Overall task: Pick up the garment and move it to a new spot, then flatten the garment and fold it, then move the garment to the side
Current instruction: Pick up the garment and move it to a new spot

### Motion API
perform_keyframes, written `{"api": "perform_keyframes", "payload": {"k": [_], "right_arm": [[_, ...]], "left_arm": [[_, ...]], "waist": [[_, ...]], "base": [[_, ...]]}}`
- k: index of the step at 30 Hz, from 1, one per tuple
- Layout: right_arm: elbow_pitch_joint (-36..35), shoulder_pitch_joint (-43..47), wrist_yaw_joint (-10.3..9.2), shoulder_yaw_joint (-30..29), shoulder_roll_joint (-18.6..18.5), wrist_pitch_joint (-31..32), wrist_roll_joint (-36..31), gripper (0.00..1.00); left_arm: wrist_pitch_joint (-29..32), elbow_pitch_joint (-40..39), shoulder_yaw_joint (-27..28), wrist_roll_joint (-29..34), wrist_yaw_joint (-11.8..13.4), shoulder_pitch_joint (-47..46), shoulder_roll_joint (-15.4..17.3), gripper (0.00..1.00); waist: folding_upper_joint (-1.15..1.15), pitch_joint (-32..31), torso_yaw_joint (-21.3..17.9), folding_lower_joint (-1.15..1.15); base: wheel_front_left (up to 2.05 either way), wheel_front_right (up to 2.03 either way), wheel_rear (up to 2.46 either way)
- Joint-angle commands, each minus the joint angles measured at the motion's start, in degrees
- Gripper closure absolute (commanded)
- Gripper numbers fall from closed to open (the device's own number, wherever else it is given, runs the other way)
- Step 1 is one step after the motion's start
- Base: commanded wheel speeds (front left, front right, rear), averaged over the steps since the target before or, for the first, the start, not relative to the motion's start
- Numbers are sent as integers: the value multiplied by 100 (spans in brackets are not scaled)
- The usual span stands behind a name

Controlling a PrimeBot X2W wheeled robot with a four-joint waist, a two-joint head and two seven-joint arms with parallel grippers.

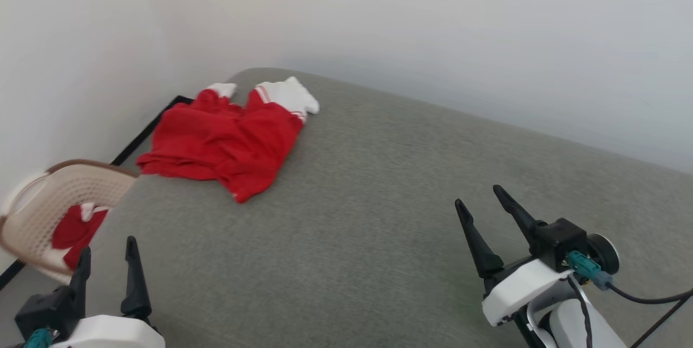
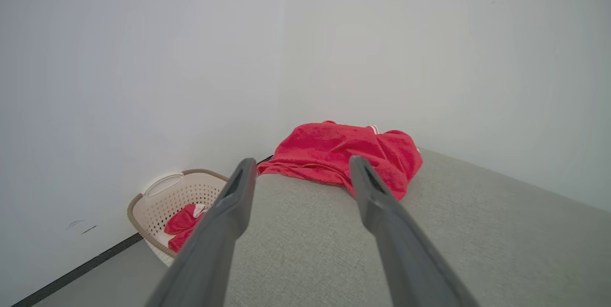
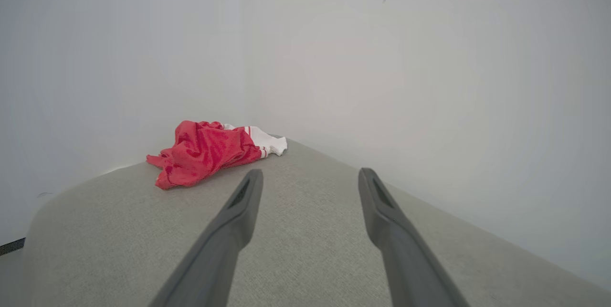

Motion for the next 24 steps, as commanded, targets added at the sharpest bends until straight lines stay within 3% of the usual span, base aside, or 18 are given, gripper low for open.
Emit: {"api": "perform_keyframes", "payload": {"k": [1, 14, 24], "right_arm": [[8, -44, 0, 55, 26, -24, 67, 0], [12, -253, 0, 110, -132, -20, 154, 0], [-240, -304, 0, -173, -320, -14, -6, 0]], "left_arm": [[23, -27, 26, -46, 40, 66, 17, 0], [91, -66, 114, -233, 196, -72, -39, 0], [234, 433, -56, -384, -66, -1118, 71, 0]], "waist": [[0, -65, 251, 0], [0, 165, 534, 0], [0, 640, 357, 0]], "base": [[0, 0, 0], [0, 0, 0], [0, 0, 0]]}}
